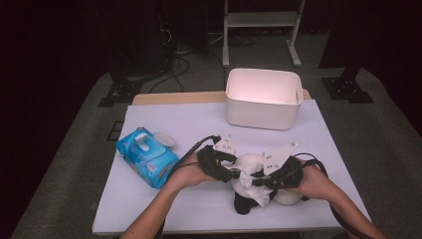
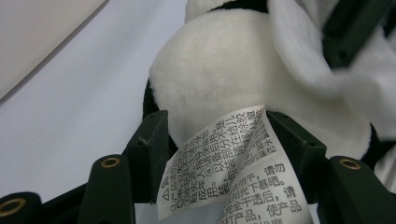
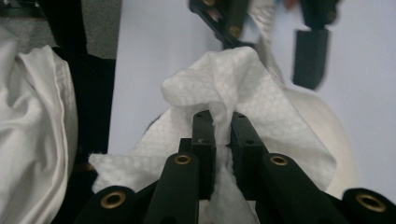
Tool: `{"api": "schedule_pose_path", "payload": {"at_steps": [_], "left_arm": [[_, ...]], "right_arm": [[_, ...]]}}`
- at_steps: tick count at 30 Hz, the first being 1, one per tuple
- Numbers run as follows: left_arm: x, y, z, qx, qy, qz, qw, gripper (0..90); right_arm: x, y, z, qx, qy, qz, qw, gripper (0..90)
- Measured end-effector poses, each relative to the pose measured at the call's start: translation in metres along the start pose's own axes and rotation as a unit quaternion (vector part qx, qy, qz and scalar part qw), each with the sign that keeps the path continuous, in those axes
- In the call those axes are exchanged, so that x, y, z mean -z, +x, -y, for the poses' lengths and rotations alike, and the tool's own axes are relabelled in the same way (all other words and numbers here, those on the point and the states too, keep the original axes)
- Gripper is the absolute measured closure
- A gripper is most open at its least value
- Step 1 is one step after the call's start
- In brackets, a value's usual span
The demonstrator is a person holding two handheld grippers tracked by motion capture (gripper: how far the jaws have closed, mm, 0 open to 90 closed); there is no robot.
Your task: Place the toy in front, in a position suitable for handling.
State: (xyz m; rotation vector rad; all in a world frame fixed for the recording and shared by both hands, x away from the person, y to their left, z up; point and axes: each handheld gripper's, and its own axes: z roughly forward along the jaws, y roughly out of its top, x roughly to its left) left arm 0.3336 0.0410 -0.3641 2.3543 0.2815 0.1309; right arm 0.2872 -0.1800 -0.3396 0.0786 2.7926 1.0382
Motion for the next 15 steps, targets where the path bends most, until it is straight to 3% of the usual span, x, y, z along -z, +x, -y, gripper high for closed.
{"api": "schedule_pose_path", "payload": {"at_steps": [8,12,15], "left_arm": [[0.000,-0.001,0.000,0.004,0.000,0.004,1.0000,40.7],[0.000,0.000,-0.001,0.005,0.003,0.007,1.0000,39.7],[0.003,-0.001,-0.003,0.001,0.010,0.011,0.9999,36.8]], "right_arm": [[0.020,-0.026,0.032,-0.054,0.010,0.023,0.9982,80.6],[0.022,-0.035,0.047,-0.086,0.002,0.015,0.9962,80.5],[0.017,-0.032,0.047,-0.083,0.001,0.006,0.9965,80.8]]}}
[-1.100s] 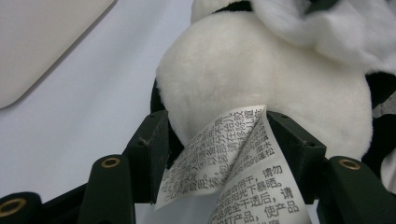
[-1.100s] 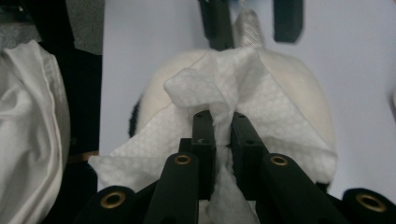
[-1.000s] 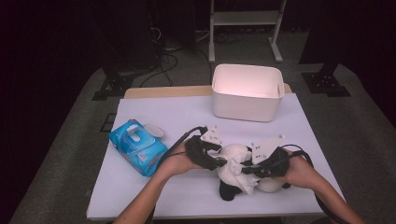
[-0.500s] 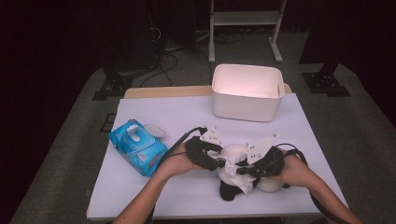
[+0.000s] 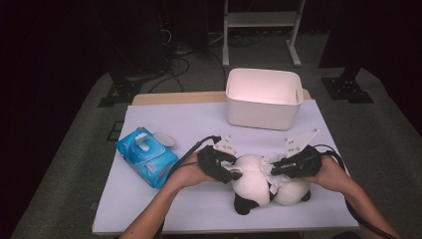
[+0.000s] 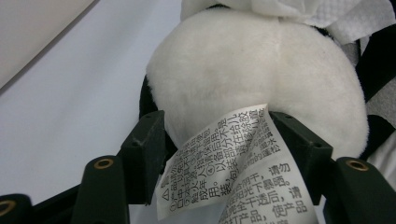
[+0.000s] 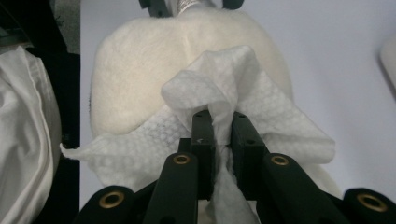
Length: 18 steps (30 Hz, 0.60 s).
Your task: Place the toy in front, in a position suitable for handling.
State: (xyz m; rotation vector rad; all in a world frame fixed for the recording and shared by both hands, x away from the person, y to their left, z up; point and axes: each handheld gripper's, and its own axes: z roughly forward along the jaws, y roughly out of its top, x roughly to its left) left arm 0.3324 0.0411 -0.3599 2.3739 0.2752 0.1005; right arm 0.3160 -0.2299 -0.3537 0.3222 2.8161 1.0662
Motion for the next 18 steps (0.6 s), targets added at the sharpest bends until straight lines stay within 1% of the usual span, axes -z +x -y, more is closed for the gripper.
{"api": "schedule_pose_path", "payload": {"at_steps": [2,5,8,10,12,15,17,18], "left_arm": [[0.004,-0.001,-0.002,-0.002,0.002,0.002,1.0000,36.3],[0.011,-0.004,-0.006,-0.006,-0.009,0.013,0.9999,36.3],[0.015,-0.009,-0.016,-0.016,-0.012,0.013,0.9997,36.3],[0.014,-0.010,-0.020,-0.020,-0.008,0.014,0.9997,35.4],[0.013,-0.011,-0.025,-0.024,-0.003,0.015,0.9996,33.4],[0.008,-0.013,-0.028,-0.021,0.006,0.025,0.9995,31.9],[0.003,-0.014,-0.026,-0.018,0.013,0.035,0.9991,32.9],[0.001,-0.015,-0.025,-0.017,0.016,0.037,0.9990,34.5]], "right_arm": [[-0.002,0.004,-0.002,0.006,0.003,-0.001,1.0000,81.0],[-0.004,0.010,-0.003,0.010,0.001,-0.009,0.9999,81.2],[-0.007,0.019,-0.006,0.020,0.004,-0.011,0.9997,81.4],[-0.009,0.025,-0.009,0.032,0.007,-0.013,0.9994,81.5],[-0.011,0.033,-0.011,0.040,0.009,-0.015,0.9991,81.5],[-0.011,0.040,-0.011,0.059,0.015,-0.009,0.9981,81.5],[-0.010,0.041,-0.010,0.060,0.015,-0.010,0.9981,81.5],[-0.009,0.041,-0.010,0.061,0.014,-0.012,0.9980,81.5]]}}
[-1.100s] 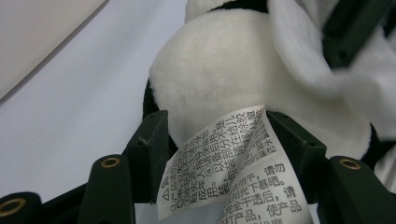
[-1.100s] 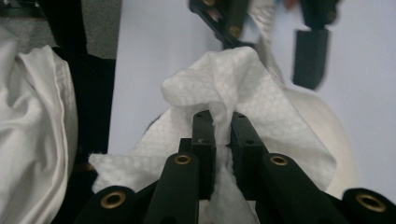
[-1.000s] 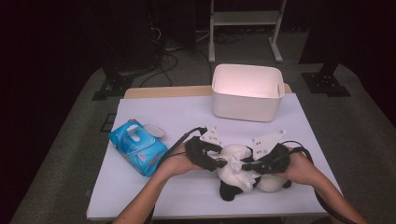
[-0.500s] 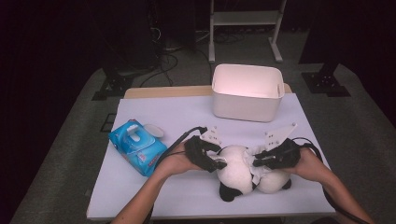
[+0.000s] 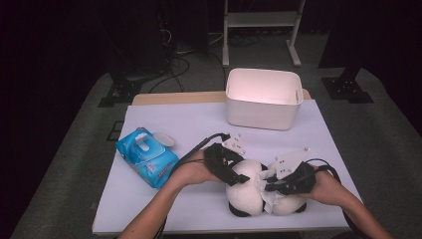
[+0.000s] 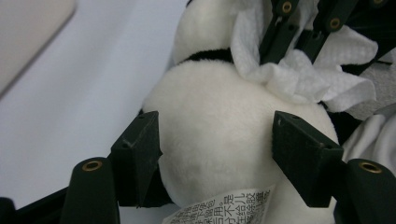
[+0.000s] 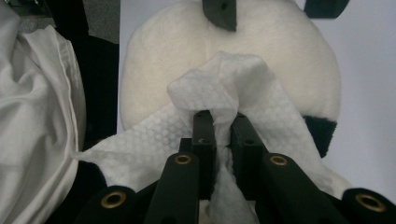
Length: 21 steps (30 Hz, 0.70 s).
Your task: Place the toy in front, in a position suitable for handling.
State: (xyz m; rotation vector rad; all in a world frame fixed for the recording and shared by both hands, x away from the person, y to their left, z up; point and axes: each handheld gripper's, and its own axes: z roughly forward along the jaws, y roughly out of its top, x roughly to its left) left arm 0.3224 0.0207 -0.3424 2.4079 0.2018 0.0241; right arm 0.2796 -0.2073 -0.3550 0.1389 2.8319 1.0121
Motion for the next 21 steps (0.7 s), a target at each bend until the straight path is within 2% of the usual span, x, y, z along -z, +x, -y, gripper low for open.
{"api": "schedule_pose_path", "payload": {"at_steps": [2,7,12,15,18,21], "left_arm": [[-0.002,0.000,0.001,0.001,0.001,-0.003,1.0000,35.8],[-0.002,-0.002,0.001,-0.006,0.006,-0.005,1.0000,37.4],[-0.002,-0.002,0.003,-0.001,0.004,-0.005,1.0000,38.0],[-0.002,-0.003,0.003,-0.002,0.001,-0.002,1.0000,38.1],[-0.002,-0.005,0.002,-0.010,0.002,0.000,0.9999,38.1],[-0.002,-0.007,0.001,-0.010,0.001,0.000,1.0000,38.1]], "right_arm": [[0.003,-0.003,-0.001,0.002,-0.004,0.000,1.0000,81.5],[0.007,-0.015,-0.006,-0.013,-0.027,-0.004,0.9995,81.5],[0.006,-0.022,-0.009,-0.014,-0.015,-0.004,0.9998,81.4],[0.012,-0.024,-0.002,-0.016,0.002,0.012,0.9998,81.4],[0.024,-0.029,0.011,-0.040,0.001,0.018,0.9990,81.3],[0.034,-0.035,0.021,-0.058,-0.001,0.026,0.9979,81.1]]}}
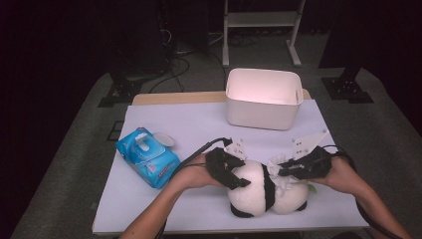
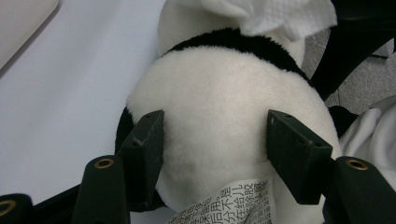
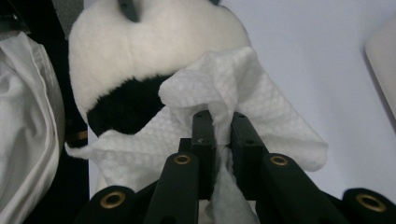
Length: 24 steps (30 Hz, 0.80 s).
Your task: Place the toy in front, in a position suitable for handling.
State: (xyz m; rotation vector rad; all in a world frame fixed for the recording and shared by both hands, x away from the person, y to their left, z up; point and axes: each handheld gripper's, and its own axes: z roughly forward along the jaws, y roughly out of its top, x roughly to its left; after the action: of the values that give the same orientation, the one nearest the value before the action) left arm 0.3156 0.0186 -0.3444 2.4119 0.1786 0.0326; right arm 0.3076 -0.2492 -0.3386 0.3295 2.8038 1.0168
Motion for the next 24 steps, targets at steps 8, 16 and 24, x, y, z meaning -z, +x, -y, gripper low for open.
{"api": "schedule_pose_path", "payload": {"at_steps": [8,16,24], "left_arm": [[0.007,0.000,-0.008,-0.006,0.003,0.014,0.9999,32.8],[0.009,-0.002,-0.025,-0.016,0.008,0.024,0.9995,28.5],[0.010,-0.003,-0.030,-0.021,0.029,0.023,0.9991,27.6]], "right_arm": [[-0.014,0.009,0.006,0.004,0.014,-0.003,0.9999,81.7],[-0.013,0.025,0.007,0.022,0.014,0.005,0.9996,82.0],[-0.014,0.035,0.006,0.038,0.009,0.003,0.9992,82.1]]}}
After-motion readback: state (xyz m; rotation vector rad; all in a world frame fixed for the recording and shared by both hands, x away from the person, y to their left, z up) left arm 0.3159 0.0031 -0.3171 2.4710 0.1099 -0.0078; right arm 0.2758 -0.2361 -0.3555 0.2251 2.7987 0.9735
